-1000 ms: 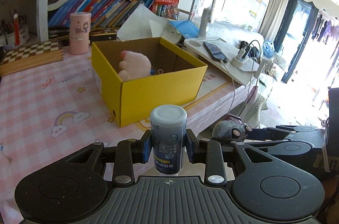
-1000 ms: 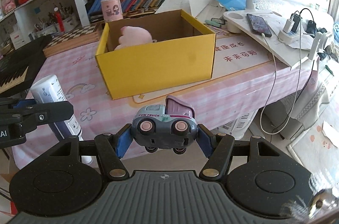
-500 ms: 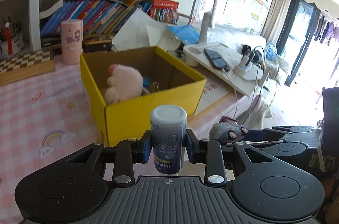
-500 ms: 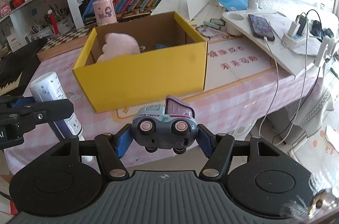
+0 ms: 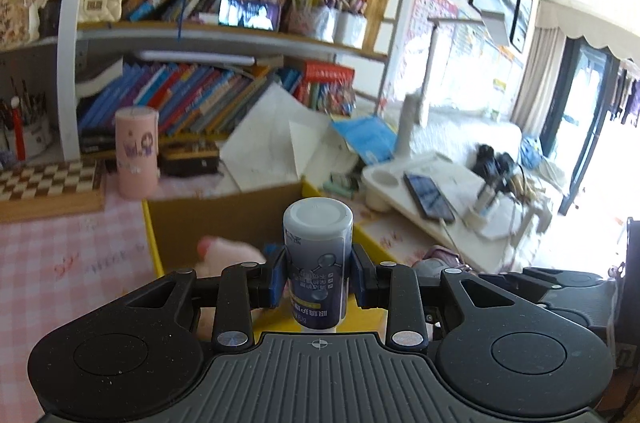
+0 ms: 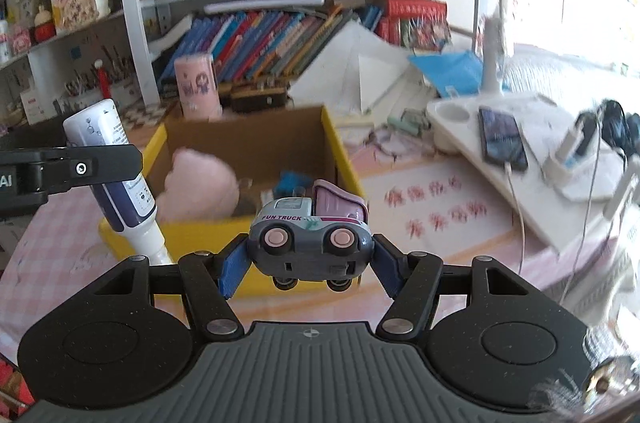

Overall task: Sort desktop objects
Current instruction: 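Carry the toy truck and spray bottle toward the yellow box with both tools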

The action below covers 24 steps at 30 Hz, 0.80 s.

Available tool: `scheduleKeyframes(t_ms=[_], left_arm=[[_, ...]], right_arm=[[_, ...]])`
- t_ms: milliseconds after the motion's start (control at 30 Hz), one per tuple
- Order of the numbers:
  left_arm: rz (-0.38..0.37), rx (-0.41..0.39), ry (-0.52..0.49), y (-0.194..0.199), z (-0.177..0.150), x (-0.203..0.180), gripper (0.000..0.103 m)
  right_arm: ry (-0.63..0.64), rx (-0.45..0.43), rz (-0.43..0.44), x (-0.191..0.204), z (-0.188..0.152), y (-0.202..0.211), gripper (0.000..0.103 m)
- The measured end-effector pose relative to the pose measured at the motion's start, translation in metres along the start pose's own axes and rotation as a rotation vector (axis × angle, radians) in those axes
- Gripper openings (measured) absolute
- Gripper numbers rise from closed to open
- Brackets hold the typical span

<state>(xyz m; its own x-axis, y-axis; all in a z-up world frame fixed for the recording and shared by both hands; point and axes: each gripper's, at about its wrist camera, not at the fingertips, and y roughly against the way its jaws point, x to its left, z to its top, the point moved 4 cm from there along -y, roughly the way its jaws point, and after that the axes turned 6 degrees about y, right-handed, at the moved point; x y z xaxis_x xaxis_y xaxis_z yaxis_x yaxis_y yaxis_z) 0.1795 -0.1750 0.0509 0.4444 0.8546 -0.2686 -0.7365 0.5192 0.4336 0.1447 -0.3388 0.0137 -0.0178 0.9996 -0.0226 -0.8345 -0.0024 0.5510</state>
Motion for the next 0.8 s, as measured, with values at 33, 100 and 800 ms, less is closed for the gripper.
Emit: scheduleKeyframes(t_ms=[33,100,800], left_arm=[[0.007,-0.007,-0.001,-0.004,0.004,0.0,0.031],[0.026,-0.015,0.005,-0.014,0.009,0.001,0.031],[0.151,0.122,0.052,-0.11,0.002,0.03,0.031]], right_arm=[[0.0,-0.011,0.004,-0.003,0.006,-0.002,0.062],[0.005,-0.036,0.014,-0.009,0.018,-0.008,0.062],[0.344,0.002,0.167,0.003,0.059,-0.115,0.062]])
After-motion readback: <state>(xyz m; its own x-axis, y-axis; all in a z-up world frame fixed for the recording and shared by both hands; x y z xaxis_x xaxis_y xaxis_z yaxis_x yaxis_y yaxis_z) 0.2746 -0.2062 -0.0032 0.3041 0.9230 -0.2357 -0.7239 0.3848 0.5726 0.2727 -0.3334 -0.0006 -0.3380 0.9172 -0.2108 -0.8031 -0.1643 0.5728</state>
